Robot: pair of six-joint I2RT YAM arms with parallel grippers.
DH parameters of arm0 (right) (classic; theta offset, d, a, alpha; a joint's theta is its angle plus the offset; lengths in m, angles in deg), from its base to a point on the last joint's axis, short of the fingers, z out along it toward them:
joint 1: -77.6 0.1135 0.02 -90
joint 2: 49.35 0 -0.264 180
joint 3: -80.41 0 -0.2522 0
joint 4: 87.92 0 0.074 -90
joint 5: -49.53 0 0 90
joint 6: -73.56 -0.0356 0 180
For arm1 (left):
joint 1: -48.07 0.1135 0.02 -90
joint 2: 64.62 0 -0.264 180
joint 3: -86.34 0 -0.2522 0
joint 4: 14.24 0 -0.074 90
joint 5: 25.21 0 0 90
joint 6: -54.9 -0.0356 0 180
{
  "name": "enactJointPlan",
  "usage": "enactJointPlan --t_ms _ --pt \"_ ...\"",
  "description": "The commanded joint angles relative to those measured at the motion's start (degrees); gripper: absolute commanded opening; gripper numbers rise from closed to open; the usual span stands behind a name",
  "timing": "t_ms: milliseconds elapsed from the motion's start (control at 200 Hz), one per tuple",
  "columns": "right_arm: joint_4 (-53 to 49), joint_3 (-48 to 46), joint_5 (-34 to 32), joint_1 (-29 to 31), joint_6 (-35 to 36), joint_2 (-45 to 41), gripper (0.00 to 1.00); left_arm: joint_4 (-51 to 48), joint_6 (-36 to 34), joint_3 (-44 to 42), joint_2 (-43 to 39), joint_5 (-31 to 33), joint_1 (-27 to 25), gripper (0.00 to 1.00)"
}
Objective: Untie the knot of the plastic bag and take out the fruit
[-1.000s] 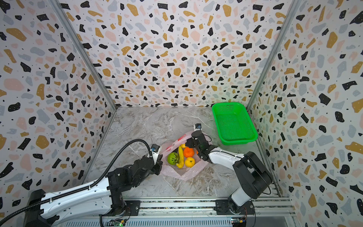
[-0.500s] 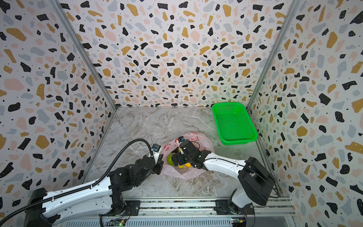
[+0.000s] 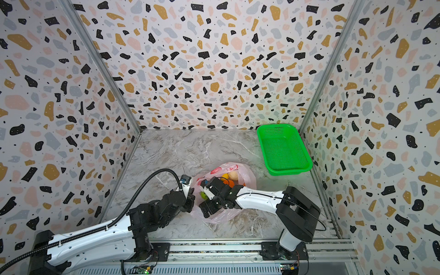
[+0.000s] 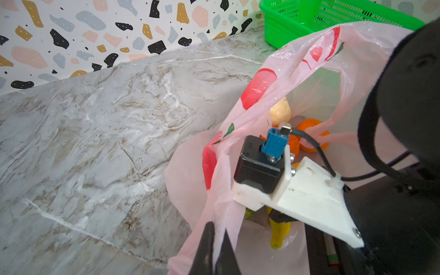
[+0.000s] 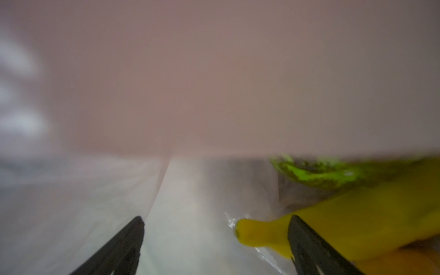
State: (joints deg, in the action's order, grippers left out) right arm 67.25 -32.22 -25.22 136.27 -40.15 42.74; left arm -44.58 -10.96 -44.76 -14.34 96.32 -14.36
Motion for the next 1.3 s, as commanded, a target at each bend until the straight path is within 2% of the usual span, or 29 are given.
enactJointPlan --t_ms 0,90,195,405,1251,1296 --pt "-2.4 1.5 -1.8 -0.1 0.9 -3.4 0.98 -0.8 1.7 -1.0 -0.1 0.2 -0.2 0.00" --pt "-1.8 1.1 -5.4 -0.6 -0.2 -5.7 0.99 -1.5 2.0 -1.3 -0.1 0.9 -0.2 0.00" --pt "-0.1 0.7 -6.7 -2.2 -2.0 -7.1 1.00 -1.1 1.9 -1.5 -0.3 1.9 -0.2 0.00" --pt "2.6 2.4 -10.8 -3.9 -6.0 -4.7 0.99 -0.2 1.4 -1.7 0.7 1.5 -0.2 0.00" --pt "14.0 4.9 -12.7 -3.5 -6.3 10.1 1.00 3.3 1.6 -4.3 -1.6 2.3 -0.3 0.00" --pt "14.5 4.7 -13.2 -3.5 -6.3 10.0 0.96 3.2 1.5 -4.2 -1.6 2.3 -0.2 0.00"
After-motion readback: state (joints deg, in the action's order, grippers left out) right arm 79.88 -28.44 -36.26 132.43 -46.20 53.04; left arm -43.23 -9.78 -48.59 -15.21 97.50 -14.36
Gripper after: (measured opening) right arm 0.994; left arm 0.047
